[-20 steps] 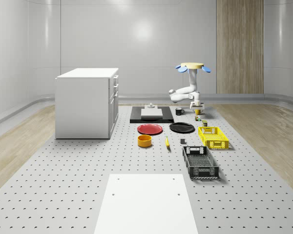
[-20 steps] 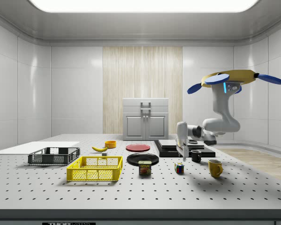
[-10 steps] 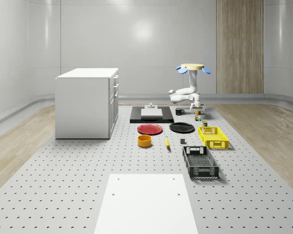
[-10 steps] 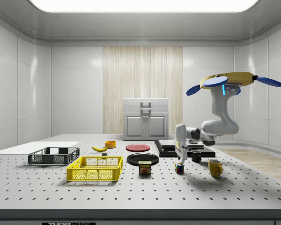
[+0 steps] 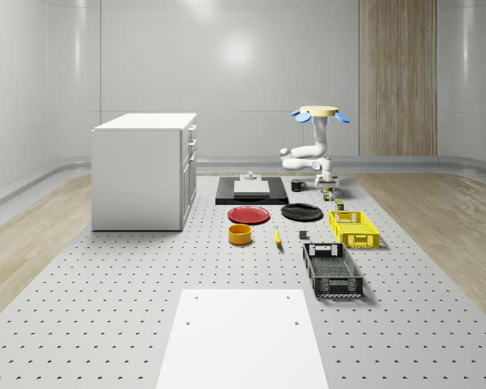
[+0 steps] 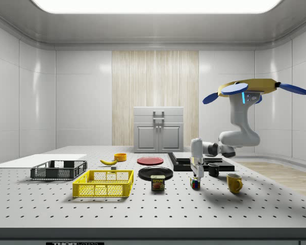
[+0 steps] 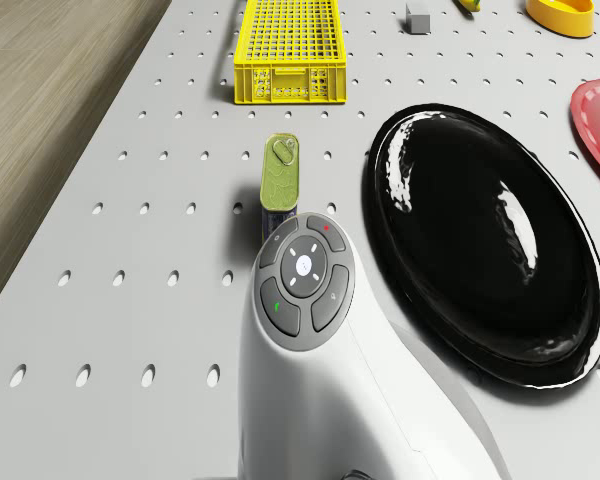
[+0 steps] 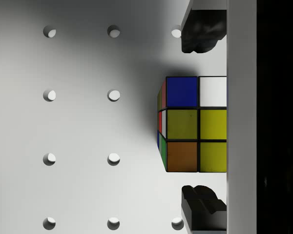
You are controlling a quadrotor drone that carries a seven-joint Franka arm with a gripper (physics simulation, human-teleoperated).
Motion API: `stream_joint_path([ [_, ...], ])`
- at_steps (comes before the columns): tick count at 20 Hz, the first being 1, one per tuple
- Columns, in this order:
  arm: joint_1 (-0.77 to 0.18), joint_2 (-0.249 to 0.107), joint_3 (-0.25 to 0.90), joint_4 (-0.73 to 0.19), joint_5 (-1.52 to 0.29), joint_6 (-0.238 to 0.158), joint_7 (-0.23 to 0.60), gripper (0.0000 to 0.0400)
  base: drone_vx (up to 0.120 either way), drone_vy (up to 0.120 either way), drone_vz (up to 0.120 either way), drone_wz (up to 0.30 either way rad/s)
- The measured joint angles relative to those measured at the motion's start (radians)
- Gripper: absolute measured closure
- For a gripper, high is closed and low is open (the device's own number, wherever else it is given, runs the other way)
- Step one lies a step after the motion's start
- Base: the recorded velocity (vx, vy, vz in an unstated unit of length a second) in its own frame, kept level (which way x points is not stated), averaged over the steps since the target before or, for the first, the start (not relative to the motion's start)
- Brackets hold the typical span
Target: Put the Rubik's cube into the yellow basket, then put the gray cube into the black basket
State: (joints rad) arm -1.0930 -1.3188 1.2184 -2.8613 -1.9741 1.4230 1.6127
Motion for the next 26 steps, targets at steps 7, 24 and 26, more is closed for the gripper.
stream_joint_path([
  [7, -0.039, -0.008, -0.024, 0.046, -0.026, 0.033, 0.000, 0.0000, 0.000, 0.000, 0.000, 0.000],
  [24, -0.102, -0.029, -0.007, 0.096, -0.008, 0.069, 0.015, 0.0061, 0.000, 0.000, 0.000, 0.000],
  [26, -0.104, -0.034, -0.006, 0.097, -0.005, 0.073, 0.017, 0.0066, 0.000, 0.000, 0.000, 0.000],
])
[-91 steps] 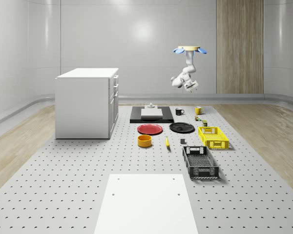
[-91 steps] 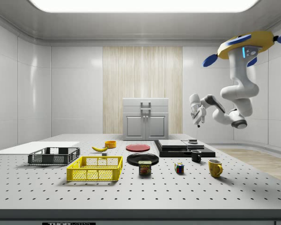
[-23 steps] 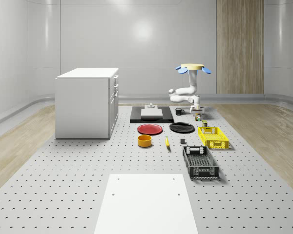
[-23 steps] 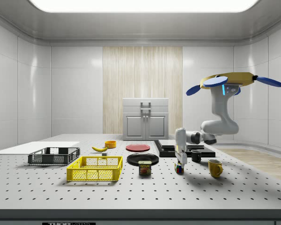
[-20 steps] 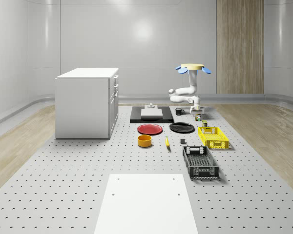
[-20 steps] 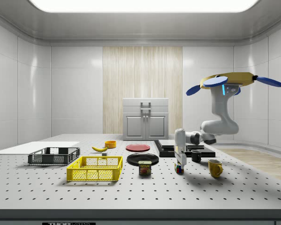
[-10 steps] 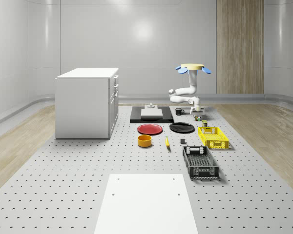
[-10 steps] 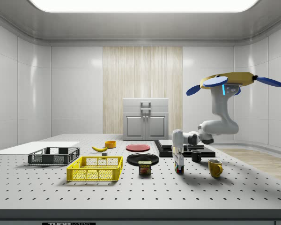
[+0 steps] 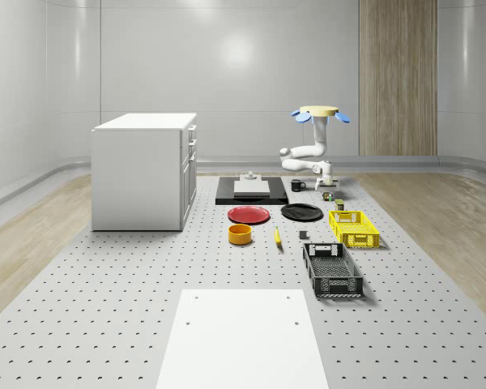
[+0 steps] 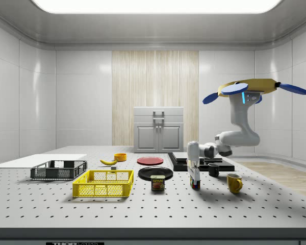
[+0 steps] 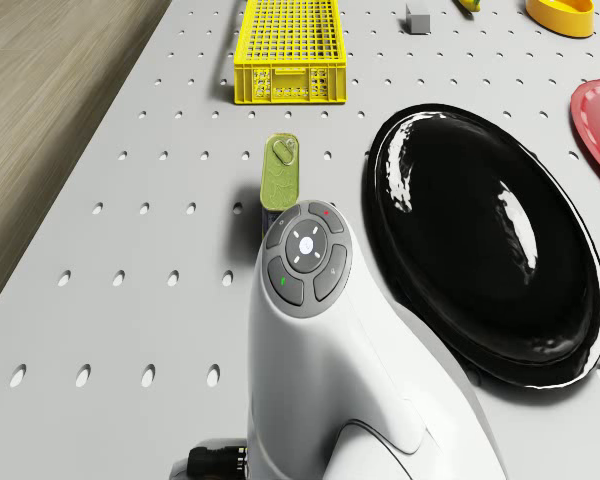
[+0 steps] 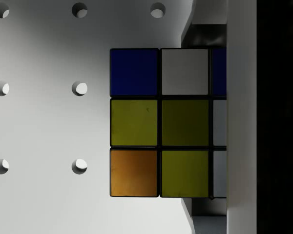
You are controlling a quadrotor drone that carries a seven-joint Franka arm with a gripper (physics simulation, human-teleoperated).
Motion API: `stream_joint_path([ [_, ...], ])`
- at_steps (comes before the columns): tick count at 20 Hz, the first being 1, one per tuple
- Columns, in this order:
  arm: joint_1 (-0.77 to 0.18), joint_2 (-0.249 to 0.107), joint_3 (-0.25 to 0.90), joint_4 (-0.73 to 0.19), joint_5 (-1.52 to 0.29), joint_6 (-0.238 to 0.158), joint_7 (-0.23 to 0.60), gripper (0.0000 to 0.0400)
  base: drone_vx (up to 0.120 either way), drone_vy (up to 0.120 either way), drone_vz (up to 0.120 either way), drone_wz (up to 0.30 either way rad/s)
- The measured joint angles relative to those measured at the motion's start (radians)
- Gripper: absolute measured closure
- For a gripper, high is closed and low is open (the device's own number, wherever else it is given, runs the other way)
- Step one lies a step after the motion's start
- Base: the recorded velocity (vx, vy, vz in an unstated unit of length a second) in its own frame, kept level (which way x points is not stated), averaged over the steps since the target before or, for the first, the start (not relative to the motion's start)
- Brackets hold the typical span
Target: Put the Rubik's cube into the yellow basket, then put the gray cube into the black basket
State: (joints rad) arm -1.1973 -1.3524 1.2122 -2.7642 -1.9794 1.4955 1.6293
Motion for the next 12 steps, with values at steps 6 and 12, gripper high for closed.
stream_joint_path([
  [6, -0.005, -0.011, 0.020, -0.004, 0.022, 0.003, 0.006, 0.0073, 0.000, 0.000, 0.000, 0.000],
  [12, -0.010, -0.022, 0.090, -0.020, 0.092, -0.016, 0.018, 0.0075, 0.000, 0.000, 0.073, 0.000],
])
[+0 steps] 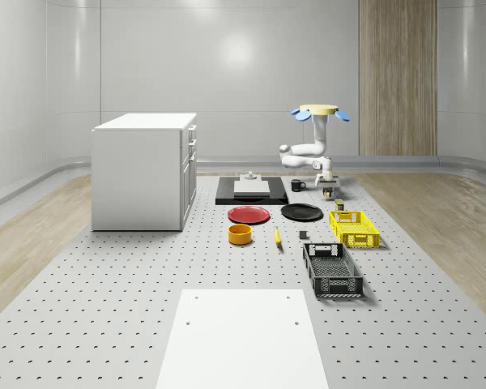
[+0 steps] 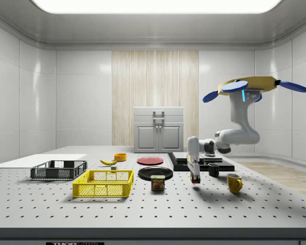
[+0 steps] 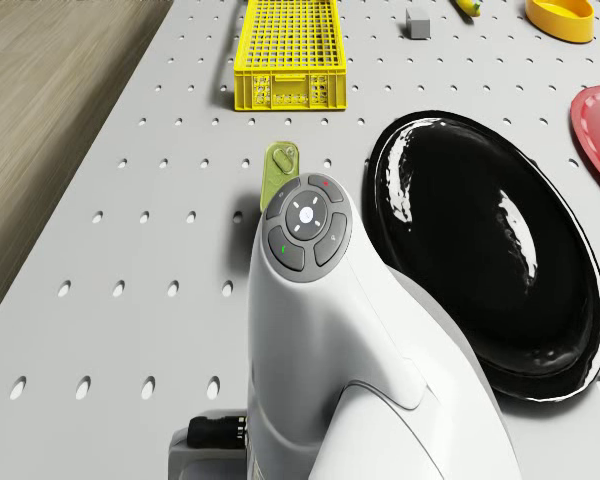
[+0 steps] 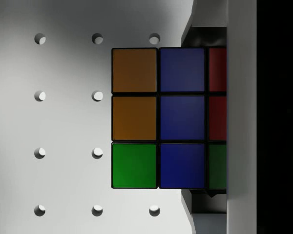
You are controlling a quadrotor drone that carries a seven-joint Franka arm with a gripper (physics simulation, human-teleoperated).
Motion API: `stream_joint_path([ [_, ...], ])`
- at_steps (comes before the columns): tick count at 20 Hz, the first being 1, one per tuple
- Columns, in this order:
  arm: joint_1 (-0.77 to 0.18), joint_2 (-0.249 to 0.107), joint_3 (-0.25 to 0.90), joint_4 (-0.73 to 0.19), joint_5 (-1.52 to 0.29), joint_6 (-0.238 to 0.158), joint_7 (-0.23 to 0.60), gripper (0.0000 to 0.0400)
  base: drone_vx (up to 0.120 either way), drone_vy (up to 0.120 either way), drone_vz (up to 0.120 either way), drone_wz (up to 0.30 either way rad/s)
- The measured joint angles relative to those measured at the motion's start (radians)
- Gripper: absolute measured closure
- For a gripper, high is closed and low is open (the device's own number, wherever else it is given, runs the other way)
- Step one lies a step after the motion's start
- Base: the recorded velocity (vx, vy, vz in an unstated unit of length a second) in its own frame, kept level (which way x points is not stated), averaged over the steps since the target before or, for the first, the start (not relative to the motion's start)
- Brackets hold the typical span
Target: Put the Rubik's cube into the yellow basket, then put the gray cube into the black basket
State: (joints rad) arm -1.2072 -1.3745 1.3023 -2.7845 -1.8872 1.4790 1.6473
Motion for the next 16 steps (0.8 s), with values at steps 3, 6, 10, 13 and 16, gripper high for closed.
stream_joint_path([
  [3, -0.003, -0.007, 0.024, -0.004, 0.025, -0.002, 0.005, 0.0075, 0.000, 0.000, 0.120, 0.000],
  [6, -0.006, -0.015, 0.037, -0.006, 0.040, 0.000, 0.008, 0.0075, 0.000, 0.000, 0.120, 0.000],
  [10, -0.009, -0.027, 0.047, -0.006, 0.054, 0.008, 0.012, 0.0075, 0.000, 0.000, 0.080, 0.000],
  [13, -0.012, -0.036, 0.051, -0.006, 0.060, 0.015, 0.014, 0.0075, 0.000, 0.120, 0.000, 0.000],
  [16, -0.014, -0.044, 0.053, -0.006, 0.065, 0.022, 0.016, 0.0075, 0.067, 0.120, 0.000, 0.000],
])
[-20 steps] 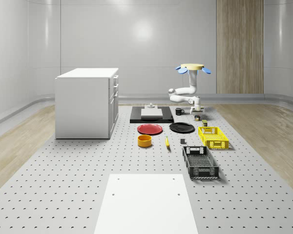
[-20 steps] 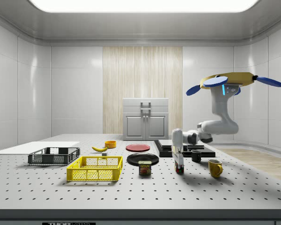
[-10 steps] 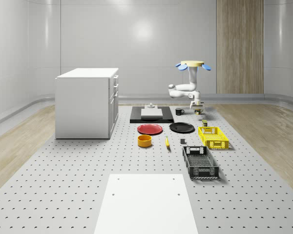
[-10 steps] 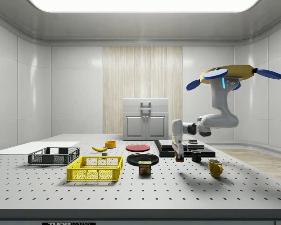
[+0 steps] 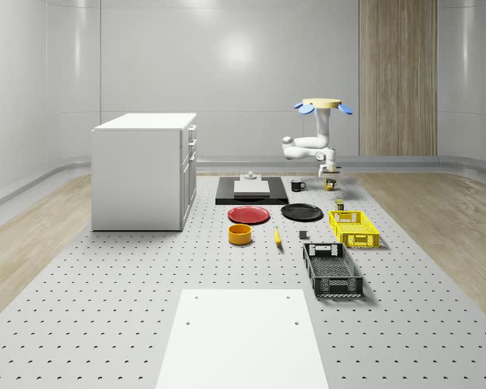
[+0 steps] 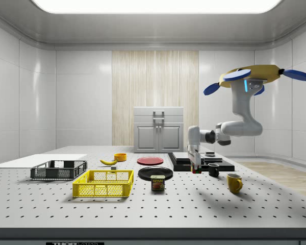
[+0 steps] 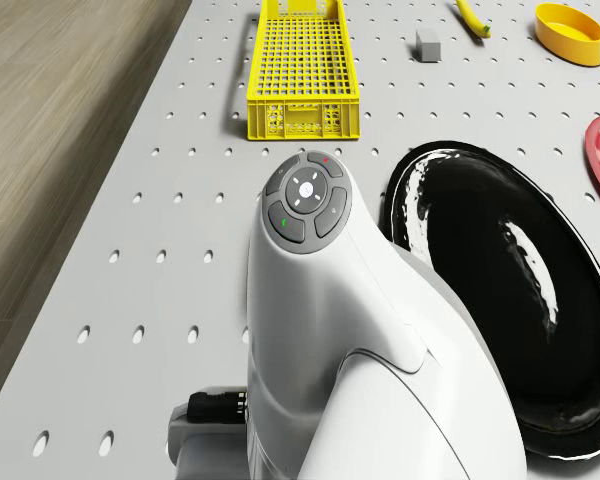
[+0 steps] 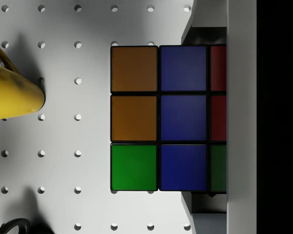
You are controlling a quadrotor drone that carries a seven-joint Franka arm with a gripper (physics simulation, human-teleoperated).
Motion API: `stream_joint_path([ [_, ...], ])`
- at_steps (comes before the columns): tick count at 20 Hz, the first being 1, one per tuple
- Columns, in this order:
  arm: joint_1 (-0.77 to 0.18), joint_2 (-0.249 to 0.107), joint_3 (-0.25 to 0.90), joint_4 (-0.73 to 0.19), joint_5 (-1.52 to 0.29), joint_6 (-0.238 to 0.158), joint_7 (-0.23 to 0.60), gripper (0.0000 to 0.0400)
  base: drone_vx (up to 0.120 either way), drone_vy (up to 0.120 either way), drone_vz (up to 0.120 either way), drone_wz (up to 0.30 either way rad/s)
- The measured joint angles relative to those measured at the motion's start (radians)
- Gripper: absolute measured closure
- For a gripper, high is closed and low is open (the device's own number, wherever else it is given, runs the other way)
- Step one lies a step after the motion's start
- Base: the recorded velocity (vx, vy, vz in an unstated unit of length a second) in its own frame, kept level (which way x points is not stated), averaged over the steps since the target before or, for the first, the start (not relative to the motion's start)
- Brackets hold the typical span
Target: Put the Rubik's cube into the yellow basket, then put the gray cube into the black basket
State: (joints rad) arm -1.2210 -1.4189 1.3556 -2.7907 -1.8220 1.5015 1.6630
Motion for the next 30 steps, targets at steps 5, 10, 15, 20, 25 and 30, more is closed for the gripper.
stream_joint_path([
  [5, -0.003, -0.014, 0.002, 0.001, 0.007, 0.012, 0.003, 0.0075, 0.120, 0.072, 0.000, 0.000],
  [10, -0.006, -0.027, 0.004, 0.001, 0.013, 0.024, 0.005, 0.0075, 0.120, 0.000, 0.032, 0.000],
  [15, -0.009, -0.039, 0.005, 0.002, 0.018, 0.035, 0.008, 0.0075, 0.120, 0.000, 0.000, 0.000],
  [20, -0.012, -0.051, 0.006, 0.002, 0.023, 0.046, 0.010, 0.0075, 0.120, 0.000, 0.000, 0.000],
  [25, -0.014, -0.061, 0.007, 0.003, 0.027, 0.056, 0.012, 0.0075, 0.120, 0.000, 0.000, 0.000],
  [30, -0.016, -0.071, 0.008, 0.003, 0.032, 0.065, 0.014, 0.0075, 0.120, 0.000, 0.000, 0.000],
])
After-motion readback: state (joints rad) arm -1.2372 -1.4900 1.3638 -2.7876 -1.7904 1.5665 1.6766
